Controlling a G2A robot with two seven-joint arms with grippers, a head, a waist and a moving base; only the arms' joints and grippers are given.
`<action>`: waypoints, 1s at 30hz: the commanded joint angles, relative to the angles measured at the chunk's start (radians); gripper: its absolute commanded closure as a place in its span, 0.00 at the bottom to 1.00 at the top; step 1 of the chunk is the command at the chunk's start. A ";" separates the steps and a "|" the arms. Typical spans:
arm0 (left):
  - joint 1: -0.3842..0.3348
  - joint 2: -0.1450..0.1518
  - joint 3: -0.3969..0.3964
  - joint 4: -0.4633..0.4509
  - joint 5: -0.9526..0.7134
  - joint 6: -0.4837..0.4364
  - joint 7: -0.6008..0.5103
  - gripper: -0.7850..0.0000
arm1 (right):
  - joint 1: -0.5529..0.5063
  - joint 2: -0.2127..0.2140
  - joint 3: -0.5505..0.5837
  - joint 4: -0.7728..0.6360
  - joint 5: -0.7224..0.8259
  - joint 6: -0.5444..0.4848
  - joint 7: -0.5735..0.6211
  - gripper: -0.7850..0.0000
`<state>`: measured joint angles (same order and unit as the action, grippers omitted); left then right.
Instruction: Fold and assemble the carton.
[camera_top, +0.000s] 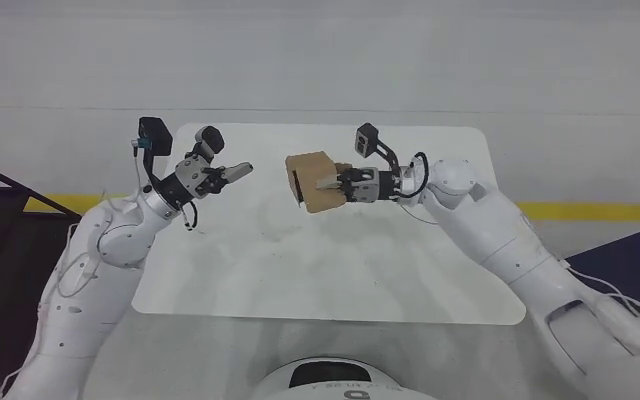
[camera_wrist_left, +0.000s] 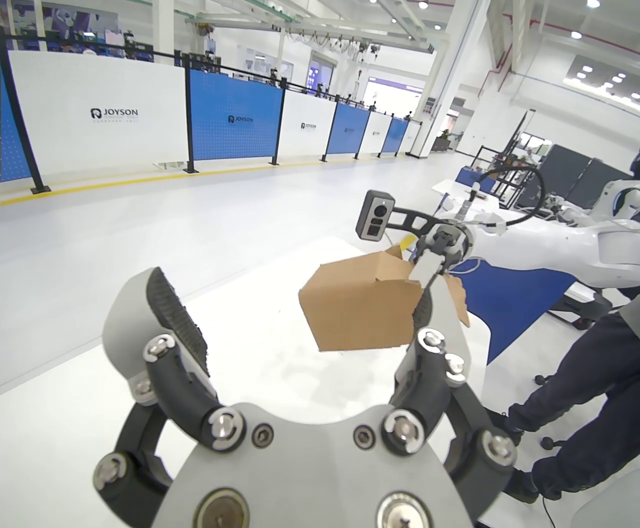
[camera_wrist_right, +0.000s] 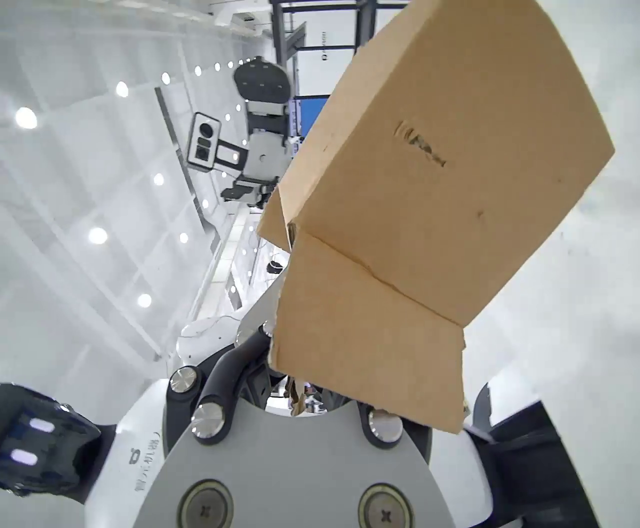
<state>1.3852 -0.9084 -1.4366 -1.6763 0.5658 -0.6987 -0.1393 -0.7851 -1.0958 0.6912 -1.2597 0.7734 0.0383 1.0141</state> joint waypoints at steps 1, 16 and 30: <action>0.002 -0.001 -0.002 0.004 0.002 0.001 0.003 0.00 | -0.011 0.006 0.004 -0.008 -0.017 0.082 0.014 1.00; -0.003 -0.010 0.003 0.016 0.017 -0.005 -0.014 0.00 | -0.035 -0.011 -0.046 0.054 -0.059 0.325 0.063 1.00; -0.004 -0.016 -0.003 0.011 0.029 0.007 -0.034 0.00 | 0.061 -0.119 -0.146 0.290 -0.004 0.309 0.106 1.00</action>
<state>1.3820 -0.9237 -1.4403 -1.6656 0.5945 -0.6922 -0.1728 -0.7306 -1.2096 0.5491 -0.9847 0.7692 0.3443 1.1184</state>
